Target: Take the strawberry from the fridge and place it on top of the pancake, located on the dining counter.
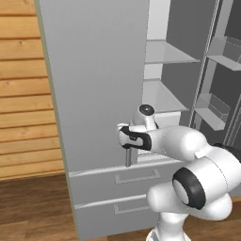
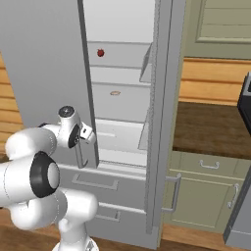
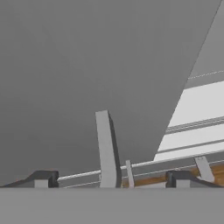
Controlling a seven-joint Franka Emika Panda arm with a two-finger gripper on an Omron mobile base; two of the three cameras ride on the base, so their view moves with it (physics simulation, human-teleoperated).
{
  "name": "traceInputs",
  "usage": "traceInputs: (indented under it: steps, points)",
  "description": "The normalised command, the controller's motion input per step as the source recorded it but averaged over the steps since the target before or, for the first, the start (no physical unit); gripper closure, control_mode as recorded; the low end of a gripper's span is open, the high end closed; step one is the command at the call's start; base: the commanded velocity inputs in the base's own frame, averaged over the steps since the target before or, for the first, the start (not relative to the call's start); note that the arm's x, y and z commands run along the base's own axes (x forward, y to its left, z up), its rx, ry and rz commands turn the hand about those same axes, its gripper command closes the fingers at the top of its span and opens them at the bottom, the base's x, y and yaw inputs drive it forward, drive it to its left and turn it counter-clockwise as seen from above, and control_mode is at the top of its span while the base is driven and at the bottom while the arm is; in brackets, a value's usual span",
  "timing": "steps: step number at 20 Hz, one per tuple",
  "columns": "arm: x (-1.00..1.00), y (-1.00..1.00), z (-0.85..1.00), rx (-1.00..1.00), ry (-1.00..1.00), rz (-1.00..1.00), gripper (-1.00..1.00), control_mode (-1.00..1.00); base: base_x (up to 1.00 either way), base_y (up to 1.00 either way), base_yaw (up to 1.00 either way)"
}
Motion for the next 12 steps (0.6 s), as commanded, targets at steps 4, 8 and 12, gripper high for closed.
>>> traceInputs:
  steps: [4, 8, 12]
  points:
    - [-0.06, 0.01, -0.33, -0.04, 0.02, 0.00, 1.00, -1.00, 0.00, 0.00, 0.00]
    - [-0.54, 0.15, -0.03, 0.00, -0.14, 0.00, 1.00, -1.00, 0.00, 0.00, 0.00]
    - [-0.96, 0.19, -0.03, 0.00, -0.18, 0.02, 1.00, -1.00, 0.00, 0.00, 0.00]
